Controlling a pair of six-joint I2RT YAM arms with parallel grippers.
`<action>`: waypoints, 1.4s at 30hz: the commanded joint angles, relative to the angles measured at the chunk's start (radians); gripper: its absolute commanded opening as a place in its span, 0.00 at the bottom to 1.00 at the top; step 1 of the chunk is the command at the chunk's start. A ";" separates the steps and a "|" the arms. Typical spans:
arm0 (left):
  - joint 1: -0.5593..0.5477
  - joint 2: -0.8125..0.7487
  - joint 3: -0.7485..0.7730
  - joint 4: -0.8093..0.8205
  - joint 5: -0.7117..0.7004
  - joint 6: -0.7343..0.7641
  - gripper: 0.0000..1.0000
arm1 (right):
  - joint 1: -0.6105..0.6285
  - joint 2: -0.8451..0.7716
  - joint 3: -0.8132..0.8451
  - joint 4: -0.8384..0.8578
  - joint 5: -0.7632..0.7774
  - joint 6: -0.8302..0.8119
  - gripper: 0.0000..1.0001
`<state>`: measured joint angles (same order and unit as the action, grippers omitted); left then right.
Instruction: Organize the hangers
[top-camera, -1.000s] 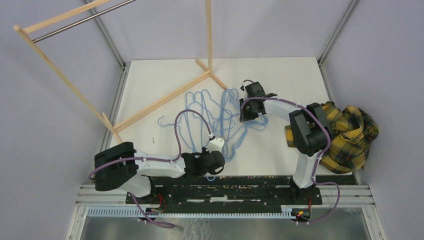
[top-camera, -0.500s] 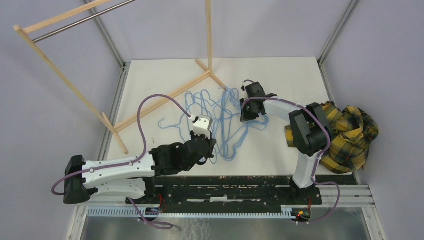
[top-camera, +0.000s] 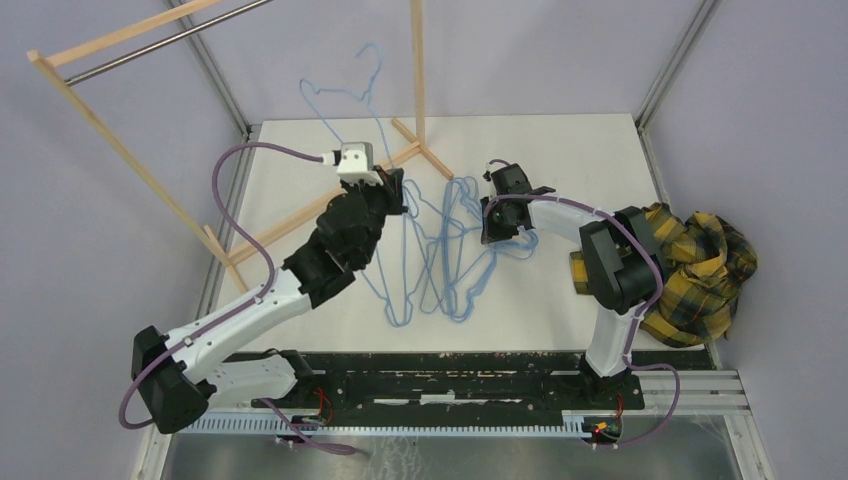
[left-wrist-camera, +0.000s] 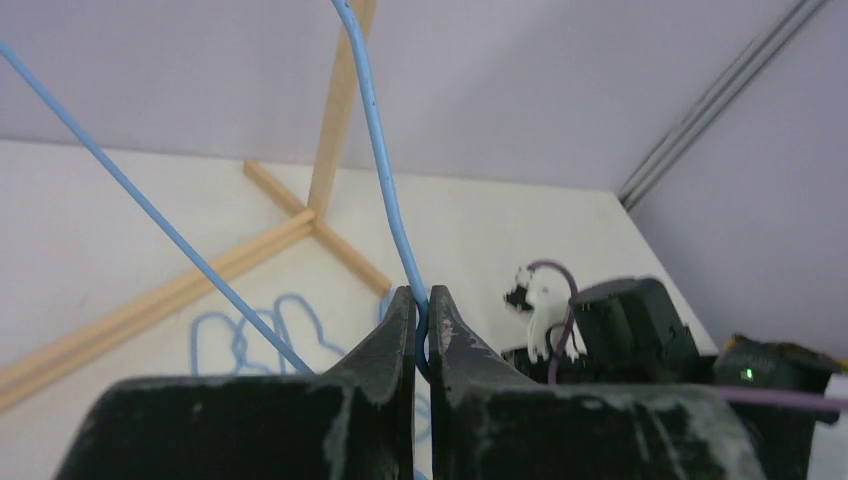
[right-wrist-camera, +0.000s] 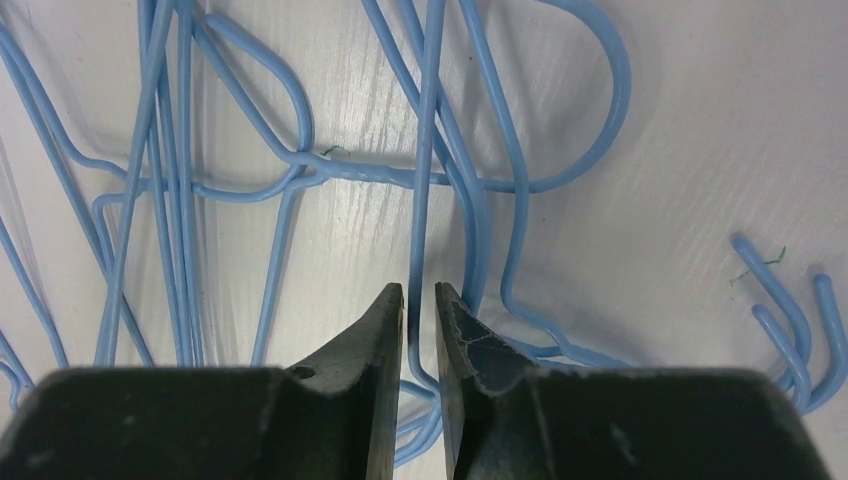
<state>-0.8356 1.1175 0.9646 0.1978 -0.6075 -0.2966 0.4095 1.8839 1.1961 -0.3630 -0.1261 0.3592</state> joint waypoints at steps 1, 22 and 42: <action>0.111 0.077 0.153 0.221 0.192 0.101 0.03 | -0.003 -0.054 0.074 -0.019 0.013 -0.007 0.26; 0.309 0.258 0.339 0.238 0.311 0.084 0.03 | -0.009 0.017 0.176 -0.060 0.017 -0.036 0.27; 0.382 0.375 0.450 0.020 0.292 -0.020 0.03 | -0.030 0.048 0.171 -0.056 0.011 -0.043 0.27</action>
<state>-0.4587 1.4857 1.3945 0.2466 -0.3119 -0.2642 0.3878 1.9331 1.3640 -0.4358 -0.1223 0.3313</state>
